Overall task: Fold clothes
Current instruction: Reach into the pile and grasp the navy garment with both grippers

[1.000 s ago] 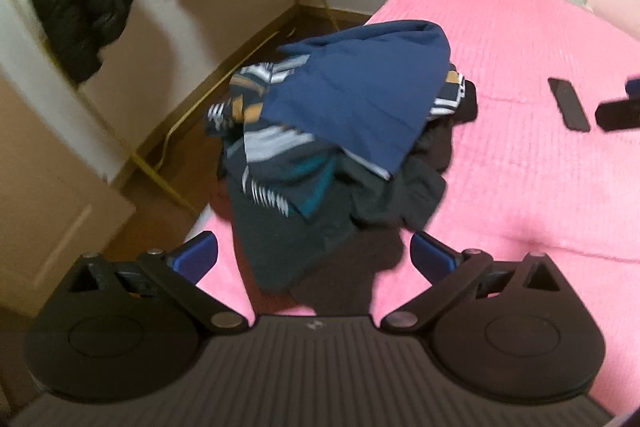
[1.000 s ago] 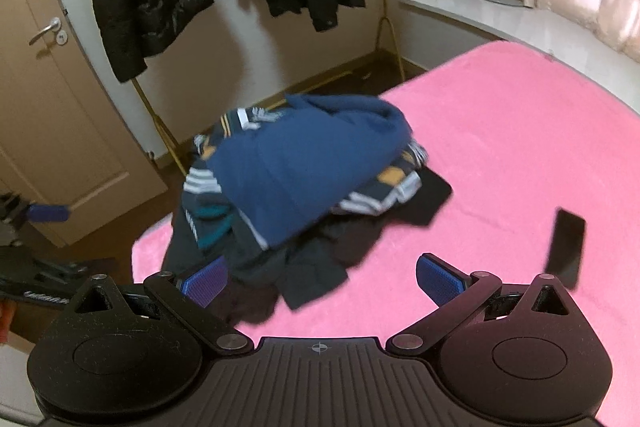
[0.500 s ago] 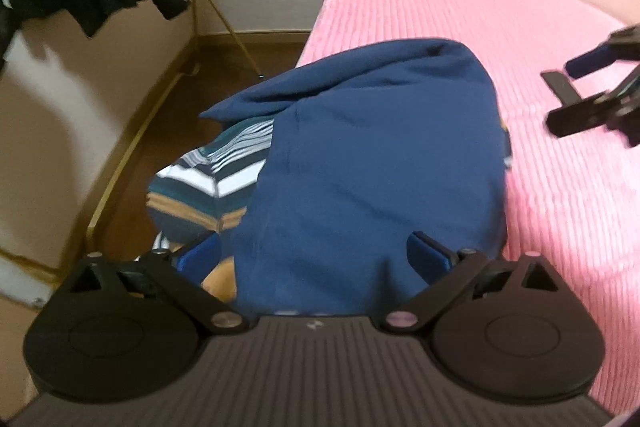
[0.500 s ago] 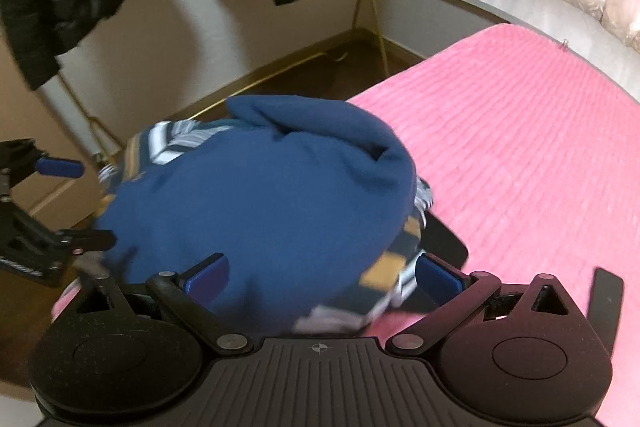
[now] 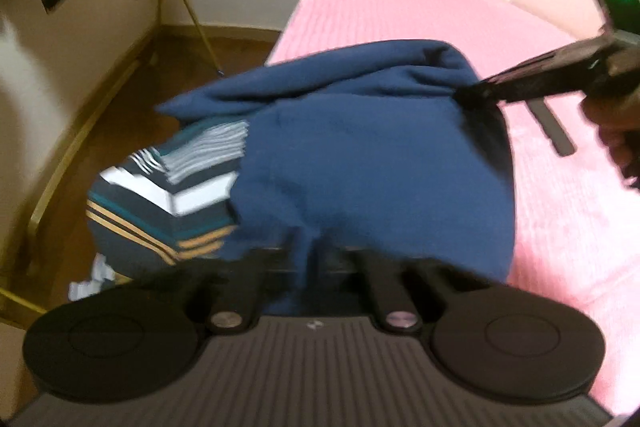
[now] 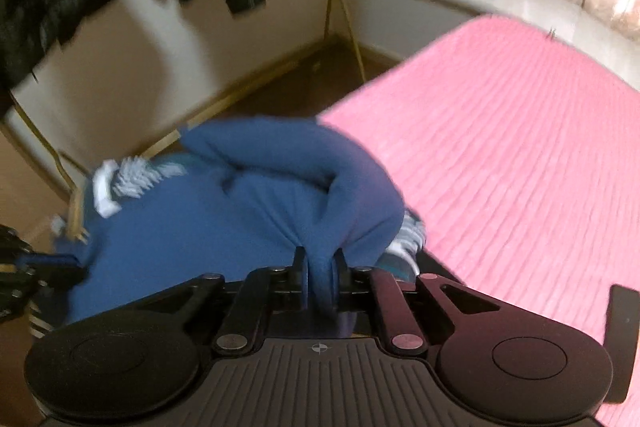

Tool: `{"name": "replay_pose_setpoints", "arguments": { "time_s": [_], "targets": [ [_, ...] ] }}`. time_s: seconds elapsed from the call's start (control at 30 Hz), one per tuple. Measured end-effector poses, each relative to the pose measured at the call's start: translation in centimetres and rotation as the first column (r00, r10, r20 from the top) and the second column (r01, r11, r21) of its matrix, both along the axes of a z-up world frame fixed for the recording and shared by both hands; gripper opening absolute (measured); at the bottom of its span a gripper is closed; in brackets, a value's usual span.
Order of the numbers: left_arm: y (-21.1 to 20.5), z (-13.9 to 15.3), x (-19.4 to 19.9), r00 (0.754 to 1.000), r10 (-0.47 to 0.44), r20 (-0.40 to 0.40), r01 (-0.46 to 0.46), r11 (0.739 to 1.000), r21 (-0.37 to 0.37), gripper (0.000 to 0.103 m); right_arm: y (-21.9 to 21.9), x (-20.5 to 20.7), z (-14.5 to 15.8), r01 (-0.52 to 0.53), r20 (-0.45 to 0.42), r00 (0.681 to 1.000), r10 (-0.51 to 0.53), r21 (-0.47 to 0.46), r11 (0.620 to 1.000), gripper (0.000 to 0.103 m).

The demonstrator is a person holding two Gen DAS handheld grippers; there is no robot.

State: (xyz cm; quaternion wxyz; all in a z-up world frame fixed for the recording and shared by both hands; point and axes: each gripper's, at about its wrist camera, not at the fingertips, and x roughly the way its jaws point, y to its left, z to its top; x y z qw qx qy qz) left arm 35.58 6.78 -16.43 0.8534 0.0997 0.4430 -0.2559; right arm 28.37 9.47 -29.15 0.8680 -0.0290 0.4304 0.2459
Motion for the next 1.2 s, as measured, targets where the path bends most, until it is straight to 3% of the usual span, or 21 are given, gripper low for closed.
{"name": "replay_pose_setpoints", "arguments": {
  "time_s": [0.03, 0.23, 0.33, 0.43, 0.53, 0.6, 0.63, 0.67, 0.73, 0.8, 0.9, 0.93, 1.0, 1.1, 1.2],
  "targets": [
    [0.0, 0.9, -0.3, 1.0, -0.003, 0.018, 0.003, 1.0, -0.013, 0.0, -0.7, -0.9, 1.5, 0.005, 0.025, 1.0, -0.006, 0.027, 1.0, 0.001],
    [-1.3, 7.9, -6.3, 0.989, -0.071, 0.128, 0.08, 0.994, -0.072, 0.0, -9.0, -10.4, 8.7, 0.097, 0.093, 0.99, -0.108, 0.12, 0.988, 0.0],
    [-3.3, 10.1, -11.3, 0.983, -0.129, 0.13, 0.144, 0.983, -0.113, 0.0, -14.7, -16.8, 9.2, 0.158, 0.047, 0.985, -0.164, 0.124, 0.98, 0.0],
    [-6.7, 10.1, -17.4, 0.973, -0.195, 0.122, 0.207, 0.973, -0.099, 0.0, -18.6, -22.8, 7.8, 0.172, 0.0, 0.985, -0.173, 0.097, 0.98, 0.0],
    [-6.4, 9.0, -16.7, 0.98, -0.165, 0.114, 0.173, 0.983, -0.063, 0.0, -20.1, -25.8, 6.4, 0.152, -0.049, 0.988, -0.149, 0.06, 0.987, 0.0],
    [-5.7, 8.3, -15.3, 0.984, -0.134, 0.114, 0.139, 0.99, -0.038, 0.004, -19.5, -26.0, 5.9, 0.135, -0.059, 0.989, -0.132, 0.059, 0.989, 0.013],
    [-5.4, 7.9, -14.7, 0.986, -0.118, 0.115, 0.122, 0.992, -0.025, 0.008, -19.1, -25.8, 5.6, 0.127, -0.058, 0.991, -0.123, 0.06, 0.99, 0.049],
    [-5.0, 7.6, -14.0, 0.988, -0.102, 0.115, 0.104, 0.994, -0.013, 0.01, -18.5, -25.3, 5.5, 0.123, -0.051, 0.992, -0.12, 0.062, 0.99, 0.079],
    [-4.3, 6.9, -12.7, 0.991, -0.07, 0.117, 0.069, 0.998, 0.012, 0.037, -17.1, -23.5, 5.2, 0.091, -0.044, 0.995, -0.088, 0.083, 0.992, 0.079],
    [-3.6, 6.2, -11.4, 0.992, -0.039, 0.119, 0.034, 0.999, 0.037, 0.048, -14.7, -20.6, 4.6, 0.044, -0.031, 0.999, -0.042, 0.08, 0.996, 0.079],
    [-2.6, 5.2, -9.5, 0.992, 0.009, 0.125, -0.018, 0.997, 0.074, 0.054, -10.1, -14.9, 3.7, -0.034, 0.01, 0.999, 0.034, 0.049, 0.998, 0.079],
    [-2.3, 4.9, -8.8, 0.992, 0.025, 0.127, -0.036, 0.996, 0.086, 0.063, -8.3, -12.8, 3.4, -0.061, 0.027, 0.998, 0.061, 0.032, 0.998, 0.079],
    [-1.1, 4.1, -5.9, 0.99, 0.046, 0.133, -0.058, 0.994, 0.094, 0.07, -4.9, -7.8, 2.3, -0.1, 0.045, 0.994, 0.1, -0.008, 0.995, 0.079],
    [0.6, 2.3, -1.1, 0.996, 0.044, 0.081, -0.048, 0.998, 0.043, 0.077, -0.3, -1.3, 0.2, -0.132, 0.061, 0.989, 0.138, -0.092, 0.987, 0.079],
    [1.6, -0.6, 1.8, 1.0, 0.023, -0.004, -0.023, 1.0, 0.004, 0.072, 2.7, 2.7, -2.2, -0.177, 0.028, 0.983, 0.184, -0.163, 0.971, 0.079]
  ]
}}
